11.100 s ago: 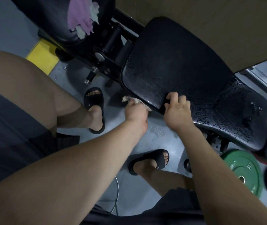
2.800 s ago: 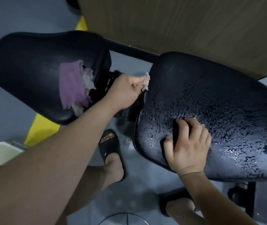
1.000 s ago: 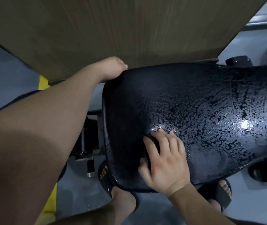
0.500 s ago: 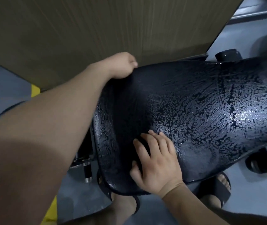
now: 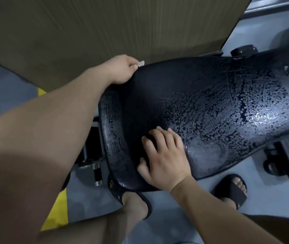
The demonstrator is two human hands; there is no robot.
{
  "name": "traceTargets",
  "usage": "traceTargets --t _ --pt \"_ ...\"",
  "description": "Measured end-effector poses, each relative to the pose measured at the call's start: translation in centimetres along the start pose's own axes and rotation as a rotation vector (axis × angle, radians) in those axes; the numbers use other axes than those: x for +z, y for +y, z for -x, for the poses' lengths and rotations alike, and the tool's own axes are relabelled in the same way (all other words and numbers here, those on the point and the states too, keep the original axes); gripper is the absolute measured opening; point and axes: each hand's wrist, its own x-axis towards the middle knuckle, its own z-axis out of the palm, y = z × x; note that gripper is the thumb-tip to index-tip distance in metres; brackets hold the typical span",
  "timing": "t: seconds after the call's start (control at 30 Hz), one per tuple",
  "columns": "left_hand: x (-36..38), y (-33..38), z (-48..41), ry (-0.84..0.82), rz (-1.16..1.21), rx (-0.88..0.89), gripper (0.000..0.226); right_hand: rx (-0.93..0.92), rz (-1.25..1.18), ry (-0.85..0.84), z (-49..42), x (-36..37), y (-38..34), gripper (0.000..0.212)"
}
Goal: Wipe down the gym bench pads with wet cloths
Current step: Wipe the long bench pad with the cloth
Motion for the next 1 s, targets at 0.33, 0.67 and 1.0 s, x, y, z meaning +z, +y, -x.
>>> traceTargets --t 0.33,0.67,1.0 --pt "1.3 2.3 0.4 0.098 0.012 -0.113 0.038 0.105 0.095 -0.015 -0.5 -6.3 8.7 0.051" --pt "0.9 8.5 -5.1 -0.016 0.135 0.012 0.030 0.234 0.182 -0.018 1.8 -5.4 15.8 0.067" --pt "-0.6 8.8 -4.1 -0.069 -0.018 0.210 0.043 0.227 0.162 0.002 1.9 -5.5 16.0 0.070"
